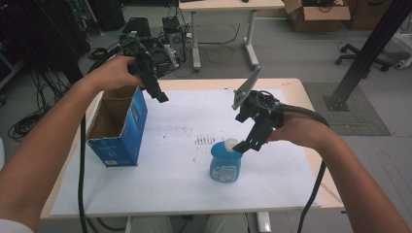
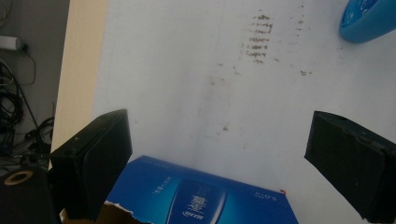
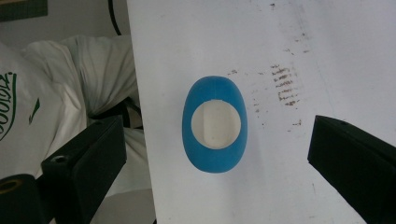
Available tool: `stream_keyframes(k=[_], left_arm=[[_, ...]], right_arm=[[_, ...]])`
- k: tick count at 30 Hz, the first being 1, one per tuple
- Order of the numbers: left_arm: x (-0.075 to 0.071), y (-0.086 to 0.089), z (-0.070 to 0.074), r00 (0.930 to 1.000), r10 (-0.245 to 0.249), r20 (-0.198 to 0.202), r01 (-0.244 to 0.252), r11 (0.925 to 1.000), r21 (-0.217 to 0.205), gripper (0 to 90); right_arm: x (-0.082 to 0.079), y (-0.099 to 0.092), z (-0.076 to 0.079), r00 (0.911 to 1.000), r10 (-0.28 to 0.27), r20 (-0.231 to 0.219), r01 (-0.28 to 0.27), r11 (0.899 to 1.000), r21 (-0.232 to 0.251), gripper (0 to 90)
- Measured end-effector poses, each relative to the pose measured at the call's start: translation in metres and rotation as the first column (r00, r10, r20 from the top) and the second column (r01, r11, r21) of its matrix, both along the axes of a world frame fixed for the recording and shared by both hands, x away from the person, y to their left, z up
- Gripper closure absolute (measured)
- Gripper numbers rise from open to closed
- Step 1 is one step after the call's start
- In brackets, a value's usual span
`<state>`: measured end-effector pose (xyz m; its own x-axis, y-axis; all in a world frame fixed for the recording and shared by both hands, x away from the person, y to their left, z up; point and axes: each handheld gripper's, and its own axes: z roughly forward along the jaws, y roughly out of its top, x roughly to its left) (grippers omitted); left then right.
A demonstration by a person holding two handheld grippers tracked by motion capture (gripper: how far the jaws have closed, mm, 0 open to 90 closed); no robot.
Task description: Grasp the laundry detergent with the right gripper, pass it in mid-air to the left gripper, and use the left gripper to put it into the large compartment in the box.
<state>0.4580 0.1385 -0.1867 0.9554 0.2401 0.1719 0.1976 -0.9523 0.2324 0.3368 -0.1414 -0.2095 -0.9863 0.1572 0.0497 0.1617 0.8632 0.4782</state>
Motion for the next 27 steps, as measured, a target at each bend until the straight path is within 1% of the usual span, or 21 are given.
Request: stream_keyframes(k=[1,4,5,7,9,12,15,20,25,27], left_arm=[[0.0,0.0,0.0,1.0,0.001,0.002,-0.001,1.0,-0.003,7.5],[-0.001,0.0,0.0,1.0,0.001,0.009,-0.001,1.0,0.0,7.5],[-0.002,-0.001,0.0,1.0,-0.001,0.009,0.001,1.0,0.002,7.5],[-0.002,-0.001,0.001,0.9999,0.0,0.013,0.0,1.0,-0.007,7.6],[-0.003,-0.001,0.002,0.9999,0.0,0.014,0.0,1.0,-0.004,7.6],[-0.003,-0.001,0.002,0.9999,0.002,0.016,-0.002,1.0,-0.003,7.5],[-0.004,0.0,0.002,0.9998,0.006,0.018,-0.006,1.0,-0.002,7.5],[-0.005,-0.001,0.001,0.9997,0.009,0.023,-0.009,1.0,0.001,7.4],[-0.006,-0.002,-0.001,0.9997,0.005,0.026,-0.005,1.0,-0.006,7.4],[-0.006,-0.002,-0.002,0.9997,0.005,0.025,-0.005,1.0,-0.006,7.4]], right_arm=[[-0.001,-0.001,-0.002,1.0,0.002,-0.001,-0.002,1.0,0.007,4.4],[-0.003,-0.004,-0.007,0.9999,0.015,0.002,-0.015,1.0,0.006,4.9],[-0.005,-0.006,-0.009,0.9999,0.014,-0.001,-0.014,1.0,0.005,4.9],[-0.006,-0.009,-0.012,0.9999,0.014,-0.002,-0.014,1.0,0.01,4.9],[-0.008,-0.012,-0.014,1.0,0.01,-0.001,-0.01,1.0,0.018,4.9],[-0.011,-0.017,-0.021,1.0,0.007,0.004,-0.007,0.999,0.037,5.1],[-0.013,-0.022,-0.029,0.9997,0.009,0.023,-0.01,0.998,0.057,5.9],[-0.014,-0.027,-0.038,0.9995,0.007,0.03,-0.009,0.997,0.083,5.8],[-0.015,-0.033,-0.046,0.9993,-0.008,0.038,0.003,0.993,0.122,5.6],[-0.015,-0.034,-0.048,0.9993,-0.009,0.037,0.005,0.992,0.126,5.5]])
